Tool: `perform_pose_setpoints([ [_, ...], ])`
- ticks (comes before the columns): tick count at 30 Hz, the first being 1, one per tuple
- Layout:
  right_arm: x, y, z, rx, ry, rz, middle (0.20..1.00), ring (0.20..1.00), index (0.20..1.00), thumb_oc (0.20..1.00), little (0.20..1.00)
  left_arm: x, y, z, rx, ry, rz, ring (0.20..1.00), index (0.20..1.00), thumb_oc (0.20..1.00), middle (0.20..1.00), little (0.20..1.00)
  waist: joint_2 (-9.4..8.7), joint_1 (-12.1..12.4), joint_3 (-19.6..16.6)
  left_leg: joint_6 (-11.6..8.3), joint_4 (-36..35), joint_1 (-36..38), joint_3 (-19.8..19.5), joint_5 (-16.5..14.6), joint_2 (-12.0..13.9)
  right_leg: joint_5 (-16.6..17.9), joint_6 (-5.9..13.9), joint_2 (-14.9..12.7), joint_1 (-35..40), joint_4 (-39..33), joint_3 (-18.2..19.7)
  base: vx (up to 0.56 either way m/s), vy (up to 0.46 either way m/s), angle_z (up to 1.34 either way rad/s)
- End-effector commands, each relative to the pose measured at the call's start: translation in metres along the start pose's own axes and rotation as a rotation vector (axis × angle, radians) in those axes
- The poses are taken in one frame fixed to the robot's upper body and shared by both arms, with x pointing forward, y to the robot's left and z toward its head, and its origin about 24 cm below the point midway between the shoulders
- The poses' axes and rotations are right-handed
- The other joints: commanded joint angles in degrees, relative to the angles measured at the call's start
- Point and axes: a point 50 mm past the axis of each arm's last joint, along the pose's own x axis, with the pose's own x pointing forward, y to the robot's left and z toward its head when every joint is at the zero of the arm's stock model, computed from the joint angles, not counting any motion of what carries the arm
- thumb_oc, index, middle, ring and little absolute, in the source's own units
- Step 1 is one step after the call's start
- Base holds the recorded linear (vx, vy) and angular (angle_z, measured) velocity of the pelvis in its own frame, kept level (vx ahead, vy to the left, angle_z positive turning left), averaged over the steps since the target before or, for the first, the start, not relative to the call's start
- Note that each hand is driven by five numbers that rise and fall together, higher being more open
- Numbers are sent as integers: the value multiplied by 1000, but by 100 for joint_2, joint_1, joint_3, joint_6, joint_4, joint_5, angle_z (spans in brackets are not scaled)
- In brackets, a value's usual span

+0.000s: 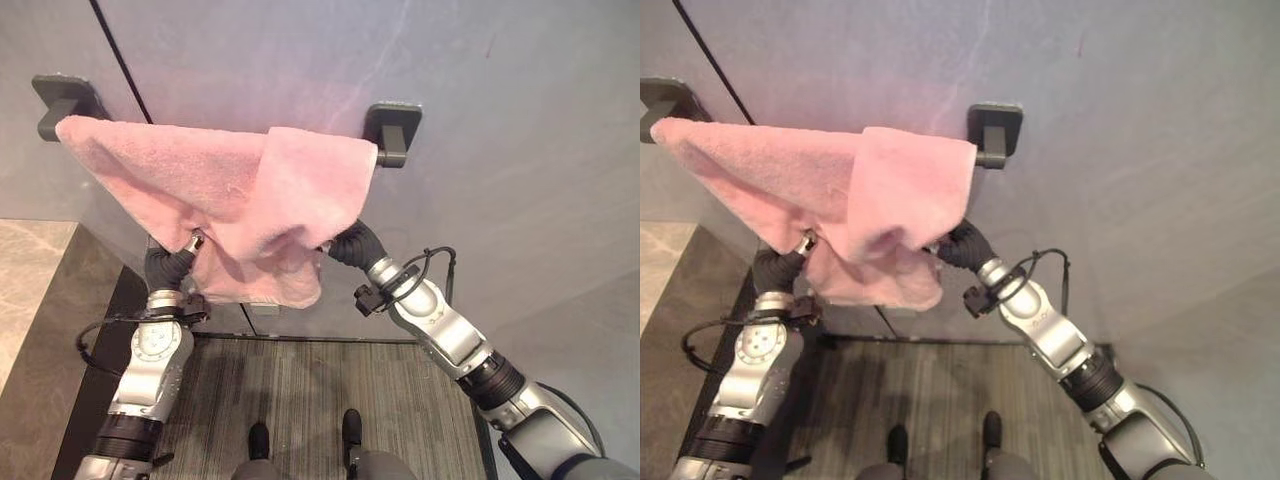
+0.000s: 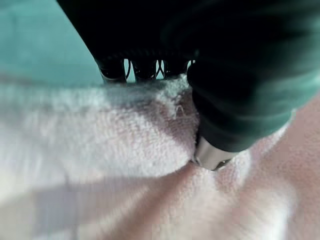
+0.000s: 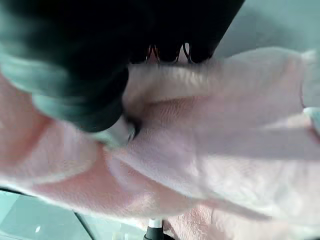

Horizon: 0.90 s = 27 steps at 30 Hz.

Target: Put brush and paste in cup on sink, flatten towel.

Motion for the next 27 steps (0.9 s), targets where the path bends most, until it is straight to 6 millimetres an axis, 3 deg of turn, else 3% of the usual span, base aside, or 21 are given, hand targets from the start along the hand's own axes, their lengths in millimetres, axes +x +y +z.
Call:
perform_pose_setpoints([
  [1, 9, -4, 23, -18, -128, -26, 1000, 1000, 1000, 1000, 1000, 10, 13, 21, 63, -91, -14, 200, 200, 200, 200, 200, -82, 65, -281, -40, 19, -51, 250, -17, 13, -167, 538, -531, 360, -7, -36, 22, -7, -6],
  [5, 4, -5, 4, -1, -45, -54, 1000, 1000, 1000, 1000, 1000, 4, 21, 7, 110, -22, -2, 200, 200, 200, 200, 200, -39, 70, -316, -29, 19, 14, 263, -40, 11, -205, 532, -530, 418, -7, -32, 0, 0, 0],
  [6, 2, -6, -4, -7, -11, -62, 1000, 1000, 1000, 1000, 1000, 0, 25, -3, 134, 26, 3, 357, 357, 357, 357, 357, -25, 80, -339, -17, 19, 45, 272, -56, 11, -217, 532, -527, 445, -7, -24, 0, 0, 0],
  [7, 0, -8, -9, -25, 17, -76, 1000, 1000, 1000, 1000, 1000, -2, 30, -9, 161, 56, 22, 395, 395, 395, 395, 395, -10, 88, -364, -7, 19, 83, 277, -70, 11, -233, 529, -530, 473, -7, -23, 0, 0, 0],
  [10, -2, -10, -10, -24, 17, -91, 1000, 1000, 1000, 1000, 1000, -5, 36, -13, 176, 78, 40, 351, 351, 351, 351, 351, 6, 83, -381, 3, 19, 126, 285, -86, 7, -253, 524, -529, 499, -7, -8, 0, 0, 0],
  [13, -4, -12, -10, -15, 16, -103, 1000, 1000, 1000, 1000, 1000, -9, 42, -21, 186, 119, 67, 413, 413, 413, 413, 413, 15, 82, -424, 21, 19, 176, 298, -116, 0, -277, 522, -526, 535, -7, 8, 0, 0, 0],
  [15, -4, -12, -11, -12, 15, -103, 1000, 1000, 1000, 1000, 1000, -12, 44, -25, 192, 136, 71, 542, 542, 542, 542, 542, 27, 87, -438, 28, 19, 216, 306, -128, 0, -289, 521, -520, 556, -7, 21, 0, 0, 0],
  [16, -4, -12, -11, -10, 15, -102, 1000, 1000, 1000, 1000, 1000, -12, 45, -25, 197, 139, 70, 777, 777, 777, 777, 777, 30, 89, -448, 29, 19, 237, 306, -135, 3, -299, 521, -519, 575, -7, 29, 0, 0, 0],
  [17, -4, -12, -11, -9, 14, -101, 1000, 1000, 1000, 1000, 1000, -13, 45, -26, 198, 145, 71, 922, 922, 922, 922, 922, 34, 92, -458, 31, 19, 251, 311, -140, 6, -306, 519, -517, 588, -7, 35, 0, 0, 0],
  [18, -3, -11, -10, -7, 10, -97, 1000, 1000, 1000, 1000, 1000, -14, 46, -27, 198, 150, 71, 1000, 1000, 1000, 1000, 1000, 36, 95, -466, 32, 19, 272, 320, -142, 11, -310, 518, -516, 605, -7, 38, 0, 0, 0],
  [27, 7, -22, 5, -27, -45, -130, 1000, 1000, 1000, 1000, 1000, -8, 48, -17, 216, 111, 60, 1000, 1000, 1000, 1000, 1000, 50, 135, -491, 37, 19, 282, 343, -152, 16, -309, 524, -517, 585, -7, 44, 3, 0, -1],
])
